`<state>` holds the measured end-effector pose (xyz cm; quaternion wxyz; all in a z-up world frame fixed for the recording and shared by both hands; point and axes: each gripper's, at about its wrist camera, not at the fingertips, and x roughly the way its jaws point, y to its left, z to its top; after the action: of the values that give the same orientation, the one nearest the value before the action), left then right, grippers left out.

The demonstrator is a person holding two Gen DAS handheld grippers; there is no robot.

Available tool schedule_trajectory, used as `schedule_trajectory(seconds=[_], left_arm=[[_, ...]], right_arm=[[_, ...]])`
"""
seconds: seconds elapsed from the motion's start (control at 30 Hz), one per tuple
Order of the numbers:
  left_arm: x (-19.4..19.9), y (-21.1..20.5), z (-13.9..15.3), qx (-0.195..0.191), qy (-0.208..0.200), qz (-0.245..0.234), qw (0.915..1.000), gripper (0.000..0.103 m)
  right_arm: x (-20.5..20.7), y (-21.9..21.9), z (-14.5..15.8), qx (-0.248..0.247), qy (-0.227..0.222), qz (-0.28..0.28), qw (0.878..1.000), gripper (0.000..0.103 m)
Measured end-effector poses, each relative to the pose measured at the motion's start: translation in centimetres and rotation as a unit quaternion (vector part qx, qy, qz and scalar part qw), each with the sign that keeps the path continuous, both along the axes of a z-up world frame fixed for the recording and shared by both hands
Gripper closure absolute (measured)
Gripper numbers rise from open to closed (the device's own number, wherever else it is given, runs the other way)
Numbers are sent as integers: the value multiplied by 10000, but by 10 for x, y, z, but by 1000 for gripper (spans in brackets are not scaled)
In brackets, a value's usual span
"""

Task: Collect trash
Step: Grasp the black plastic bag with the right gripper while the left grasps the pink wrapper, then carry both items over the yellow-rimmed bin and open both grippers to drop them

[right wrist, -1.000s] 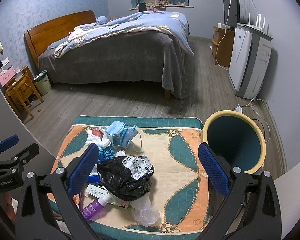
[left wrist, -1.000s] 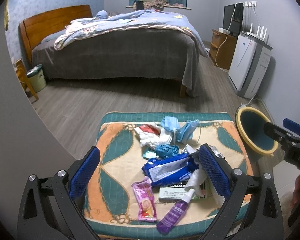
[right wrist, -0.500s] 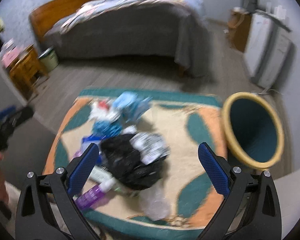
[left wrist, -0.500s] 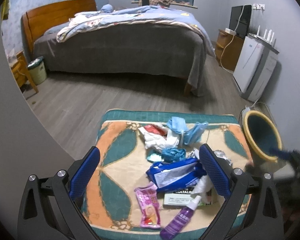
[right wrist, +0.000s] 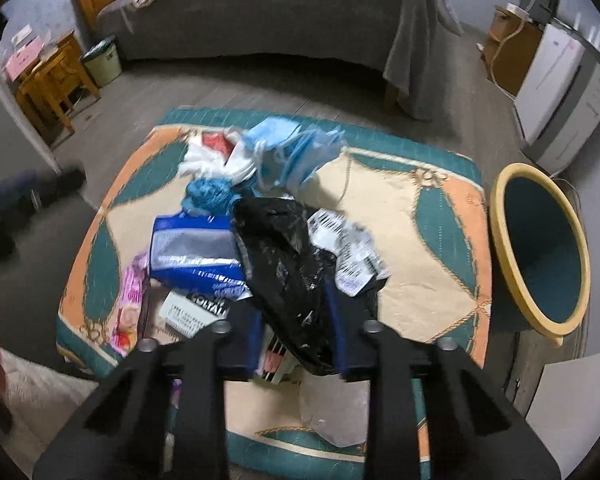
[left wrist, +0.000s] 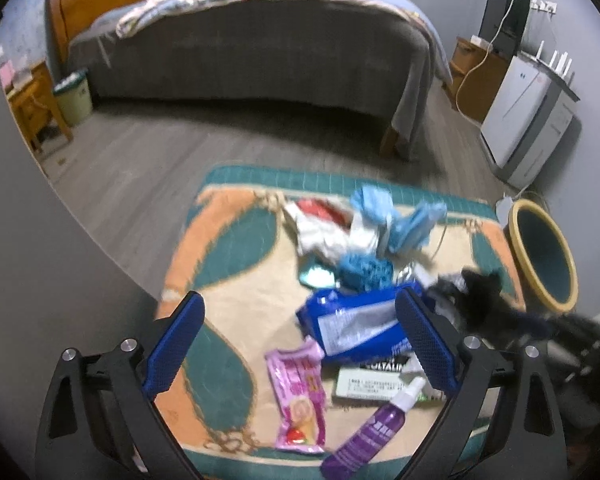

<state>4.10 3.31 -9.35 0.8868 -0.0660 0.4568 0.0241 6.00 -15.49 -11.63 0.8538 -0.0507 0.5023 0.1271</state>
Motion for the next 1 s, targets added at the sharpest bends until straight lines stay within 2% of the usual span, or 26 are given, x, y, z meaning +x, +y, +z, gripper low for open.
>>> schedule_trajectory(seconds=[0.1,0.17,0.23,0.33,0.43,0.5,0.57,0.67,0.83,0.9,1.0], left_arm=[[-3,-1,-22,-12,275,24,9996,10],[-5,-2,-41,-65,605,23,9981,23],[-7,-2,-61,-89,998,-22,9950,30],[-6,-7,-82,101,1402,-209,9898,33],[-5,-12,-92,-9,1601,-416,9862,36],[-3,-13,-99,31,1719,-467,9840,45],[-3,-11,-105,53,1855,-464,9815,65],[-4,-7,-99,100,1734,-366,9841,79],[-13,1,-54,283,893,-136,9955,80],[-14,-3,-34,454,593,-114,9971,81],[-7,-14,2,428,238,-274,9984,81]], right_arm=[[2,-7,9,81,-126,-114,9998,91],[4,-9,12,96,-169,-148,9997,92],[5,-10,16,193,-188,-199,9994,92],[4,-8,20,217,-278,-184,9992,92],[3,-7,28,212,-429,-171,9987,92],[2,-10,32,226,-491,-198,9983,92],[3,-15,36,281,-527,-250,9979,92],[6,-24,43,383,-571,-372,9969,92],[11,-47,62,548,-706,-685,9936,92],[13,-58,71,699,-690,-801,9919,93],[16,-71,88,834,-804,-879,9894,93]])
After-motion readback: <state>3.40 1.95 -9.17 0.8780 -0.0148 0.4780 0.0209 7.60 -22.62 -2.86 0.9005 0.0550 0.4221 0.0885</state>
